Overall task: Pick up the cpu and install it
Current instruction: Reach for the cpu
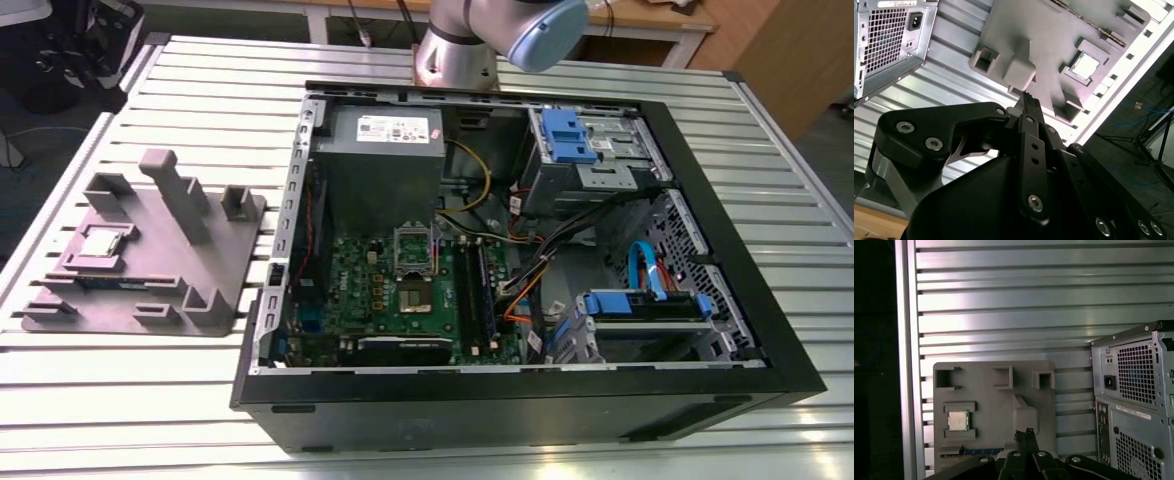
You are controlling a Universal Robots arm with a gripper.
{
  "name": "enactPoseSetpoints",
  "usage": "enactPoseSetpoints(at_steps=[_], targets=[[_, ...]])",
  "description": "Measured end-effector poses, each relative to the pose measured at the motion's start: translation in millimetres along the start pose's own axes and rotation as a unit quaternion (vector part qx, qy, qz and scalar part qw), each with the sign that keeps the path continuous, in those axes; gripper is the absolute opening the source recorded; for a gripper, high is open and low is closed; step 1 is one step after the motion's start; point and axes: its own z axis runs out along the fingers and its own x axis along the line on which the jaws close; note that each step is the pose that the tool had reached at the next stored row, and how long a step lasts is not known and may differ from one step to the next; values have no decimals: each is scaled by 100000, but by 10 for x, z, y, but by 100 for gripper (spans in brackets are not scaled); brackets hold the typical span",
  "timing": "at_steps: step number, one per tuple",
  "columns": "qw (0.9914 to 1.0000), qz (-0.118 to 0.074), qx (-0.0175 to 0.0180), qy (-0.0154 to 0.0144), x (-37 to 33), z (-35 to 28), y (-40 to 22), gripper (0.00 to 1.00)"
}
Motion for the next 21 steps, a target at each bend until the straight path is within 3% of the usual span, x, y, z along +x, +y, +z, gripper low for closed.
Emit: enactPoseSetpoints(at_steps=[3, 21], targets=[[100000, 2, -1, 1, 39, 1, -3, 10], [100000, 2, -3, -40, 75, 1, -6, 10]])
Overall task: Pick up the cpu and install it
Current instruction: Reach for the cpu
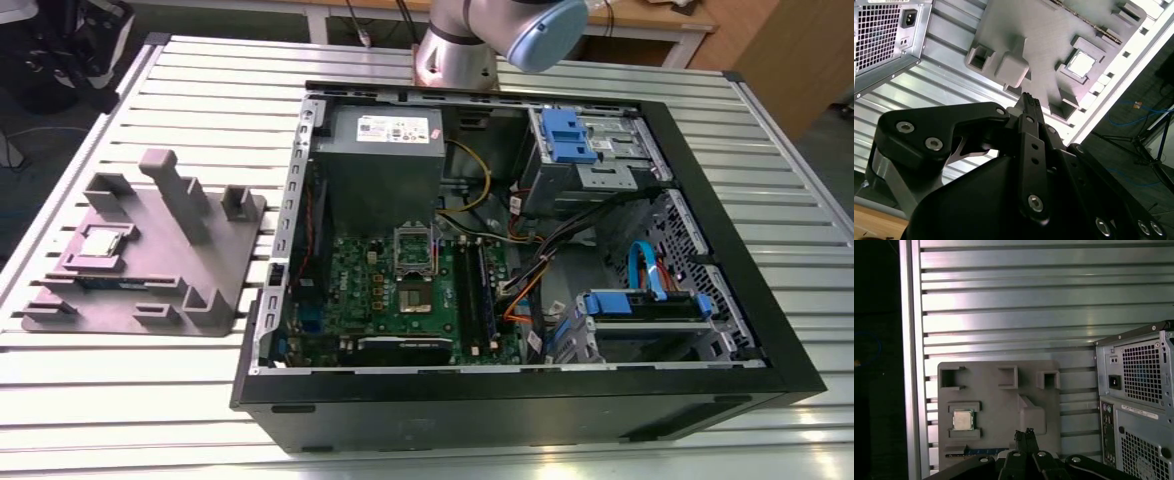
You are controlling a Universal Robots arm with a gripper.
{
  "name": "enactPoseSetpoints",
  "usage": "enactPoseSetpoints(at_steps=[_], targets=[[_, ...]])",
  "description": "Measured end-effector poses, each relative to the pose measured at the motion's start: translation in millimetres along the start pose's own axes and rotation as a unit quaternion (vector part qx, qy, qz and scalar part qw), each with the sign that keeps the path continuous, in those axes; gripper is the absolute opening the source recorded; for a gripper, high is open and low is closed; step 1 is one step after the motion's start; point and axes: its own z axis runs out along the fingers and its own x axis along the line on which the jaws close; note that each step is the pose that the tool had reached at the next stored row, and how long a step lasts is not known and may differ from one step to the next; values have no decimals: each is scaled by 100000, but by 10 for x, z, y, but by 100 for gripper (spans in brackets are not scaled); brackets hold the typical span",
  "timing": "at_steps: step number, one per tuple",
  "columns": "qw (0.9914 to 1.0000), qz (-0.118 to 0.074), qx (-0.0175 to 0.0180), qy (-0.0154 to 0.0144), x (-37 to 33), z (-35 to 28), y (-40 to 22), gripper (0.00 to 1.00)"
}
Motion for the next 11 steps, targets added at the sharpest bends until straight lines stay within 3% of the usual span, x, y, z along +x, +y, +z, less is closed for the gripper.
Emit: enactPoseSetpoints(at_steps=[11], targets=[[100000, -5, -10, -69, 101, 6, -8, 10]])
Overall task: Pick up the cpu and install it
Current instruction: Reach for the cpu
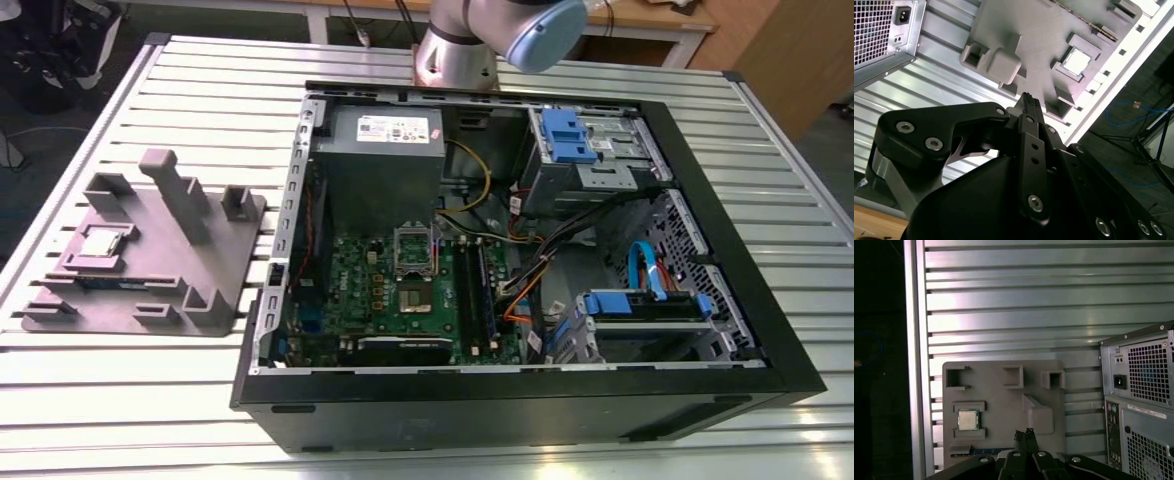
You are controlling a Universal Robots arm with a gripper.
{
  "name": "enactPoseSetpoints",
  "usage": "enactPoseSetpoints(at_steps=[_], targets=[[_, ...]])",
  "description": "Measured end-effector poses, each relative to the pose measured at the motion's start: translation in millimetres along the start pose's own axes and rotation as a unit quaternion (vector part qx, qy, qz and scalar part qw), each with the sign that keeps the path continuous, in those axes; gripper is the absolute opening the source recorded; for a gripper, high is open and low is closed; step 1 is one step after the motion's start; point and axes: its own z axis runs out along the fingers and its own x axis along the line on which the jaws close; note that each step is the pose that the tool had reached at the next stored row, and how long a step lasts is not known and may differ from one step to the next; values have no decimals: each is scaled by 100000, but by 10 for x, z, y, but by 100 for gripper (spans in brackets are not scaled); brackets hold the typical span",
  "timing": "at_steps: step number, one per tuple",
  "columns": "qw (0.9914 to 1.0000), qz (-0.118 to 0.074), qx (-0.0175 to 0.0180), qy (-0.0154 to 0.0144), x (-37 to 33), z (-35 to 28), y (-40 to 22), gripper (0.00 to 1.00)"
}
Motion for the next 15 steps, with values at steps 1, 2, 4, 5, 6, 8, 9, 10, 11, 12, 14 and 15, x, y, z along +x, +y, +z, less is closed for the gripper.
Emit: enactPoseSetpoints(at_steps=[1, 2, 4, 5, 6, 8, 9, 10, 11, 12, 14, 15], targets=[[100000, -2, 3, 2, 14, 3, -1, 10], [100000, 0, 3, 3, 28, 7, -3, 10], [100000, -1, 2, 3, 57, 19, -6, 10], [100000, 0, 1, 1, 70, 28, -9, 10], [100000, -2, 2, 2, 83, 37, -12, 10], [100000, 0, 6, 5, 115, 58, -22, 10], [100000, 0, 4, 4, 133, 69, -27, 10], [100000, -2, 4, 6, 155, 79, -31, 10], [100000, -3, 2, 1, 177, 90, -35, 10], [100000, 0, 3, 4, 198, 100, -39, 10], [100000, -4, 7, 8, 232, 121, -49, 10], [100000, -3, 7, 7, 250, 134, -55, 10]])
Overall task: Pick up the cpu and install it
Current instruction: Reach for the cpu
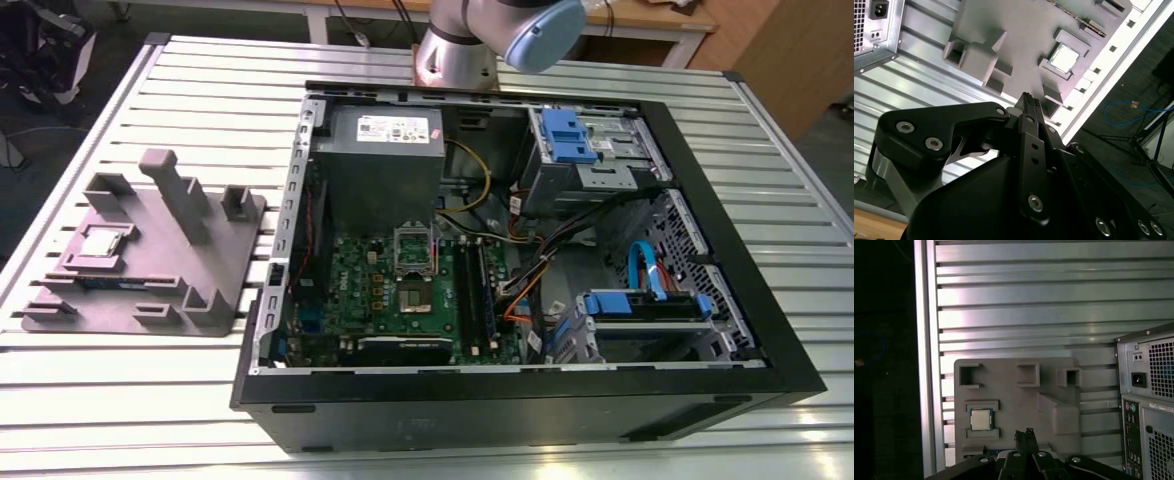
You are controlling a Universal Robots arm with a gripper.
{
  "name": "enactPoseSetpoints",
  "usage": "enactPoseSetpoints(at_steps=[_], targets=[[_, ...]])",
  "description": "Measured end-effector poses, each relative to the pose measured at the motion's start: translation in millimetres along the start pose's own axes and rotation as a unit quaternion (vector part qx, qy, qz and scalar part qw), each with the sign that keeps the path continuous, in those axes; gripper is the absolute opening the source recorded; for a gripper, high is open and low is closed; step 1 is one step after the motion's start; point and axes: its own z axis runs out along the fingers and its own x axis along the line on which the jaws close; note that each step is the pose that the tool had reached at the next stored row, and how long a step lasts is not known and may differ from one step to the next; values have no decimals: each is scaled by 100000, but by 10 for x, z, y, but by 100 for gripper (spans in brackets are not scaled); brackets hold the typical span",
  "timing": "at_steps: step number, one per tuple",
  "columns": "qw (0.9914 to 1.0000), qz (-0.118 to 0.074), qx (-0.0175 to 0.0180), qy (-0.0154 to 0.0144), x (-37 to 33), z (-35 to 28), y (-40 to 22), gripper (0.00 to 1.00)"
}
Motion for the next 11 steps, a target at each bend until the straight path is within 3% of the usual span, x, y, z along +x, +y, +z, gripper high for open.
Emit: enactPoseSetpoints(at_steps=[11], targets=[[100000, 5, 3, 43, 147, 136, -35, 10]])
